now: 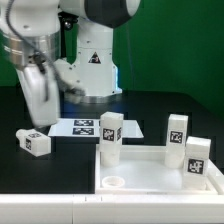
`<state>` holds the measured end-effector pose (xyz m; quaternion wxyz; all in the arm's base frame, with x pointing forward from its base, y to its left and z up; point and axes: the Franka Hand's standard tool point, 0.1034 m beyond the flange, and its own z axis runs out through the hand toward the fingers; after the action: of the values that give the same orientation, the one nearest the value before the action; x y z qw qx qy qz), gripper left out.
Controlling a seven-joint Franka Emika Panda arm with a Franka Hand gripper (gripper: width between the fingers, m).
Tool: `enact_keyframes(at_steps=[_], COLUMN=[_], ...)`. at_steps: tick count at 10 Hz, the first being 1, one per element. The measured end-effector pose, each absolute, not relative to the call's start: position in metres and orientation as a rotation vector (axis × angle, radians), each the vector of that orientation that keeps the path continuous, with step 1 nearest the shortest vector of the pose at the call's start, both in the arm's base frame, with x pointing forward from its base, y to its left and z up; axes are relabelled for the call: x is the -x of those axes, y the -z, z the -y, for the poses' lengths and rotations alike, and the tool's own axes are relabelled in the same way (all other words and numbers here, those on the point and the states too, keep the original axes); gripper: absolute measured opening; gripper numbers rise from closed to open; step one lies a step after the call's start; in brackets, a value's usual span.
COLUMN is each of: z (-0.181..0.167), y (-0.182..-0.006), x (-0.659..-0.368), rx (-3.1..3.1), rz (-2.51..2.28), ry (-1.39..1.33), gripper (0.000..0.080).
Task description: Assemble square table
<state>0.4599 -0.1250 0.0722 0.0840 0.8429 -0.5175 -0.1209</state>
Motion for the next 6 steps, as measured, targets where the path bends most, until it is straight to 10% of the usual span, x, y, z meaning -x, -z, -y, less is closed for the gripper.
enact_keyframes(at_steps=[6], z=[0.1172], y=[-0.076], x=[-0.455], rx=[-2.92], rz=[0.814], ry=[0.4], gripper=[0.0649])
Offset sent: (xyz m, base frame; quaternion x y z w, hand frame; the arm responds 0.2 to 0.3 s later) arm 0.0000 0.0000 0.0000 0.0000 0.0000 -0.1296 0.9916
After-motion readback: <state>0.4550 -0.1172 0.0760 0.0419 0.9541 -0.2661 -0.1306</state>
